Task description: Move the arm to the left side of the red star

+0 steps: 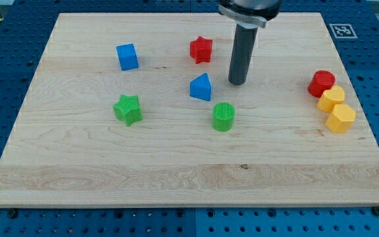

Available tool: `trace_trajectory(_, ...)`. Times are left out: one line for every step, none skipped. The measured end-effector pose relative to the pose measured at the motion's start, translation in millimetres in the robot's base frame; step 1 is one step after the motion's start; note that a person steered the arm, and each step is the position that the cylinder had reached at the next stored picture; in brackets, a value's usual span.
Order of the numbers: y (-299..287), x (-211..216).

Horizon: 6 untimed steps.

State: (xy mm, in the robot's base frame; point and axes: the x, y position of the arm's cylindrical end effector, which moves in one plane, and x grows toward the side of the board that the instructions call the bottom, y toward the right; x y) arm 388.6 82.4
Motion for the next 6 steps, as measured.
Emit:
trace_trajectory(-25.7, -14.5)
trace_trajectory(-49.9, -21.7)
trace_trajectory(-77.0, -21.8)
trace_trajectory(-117.6, -25.1)
trace_trajectory(-130.3, -37.0)
trace_trajectory(-120.2, -53.9)
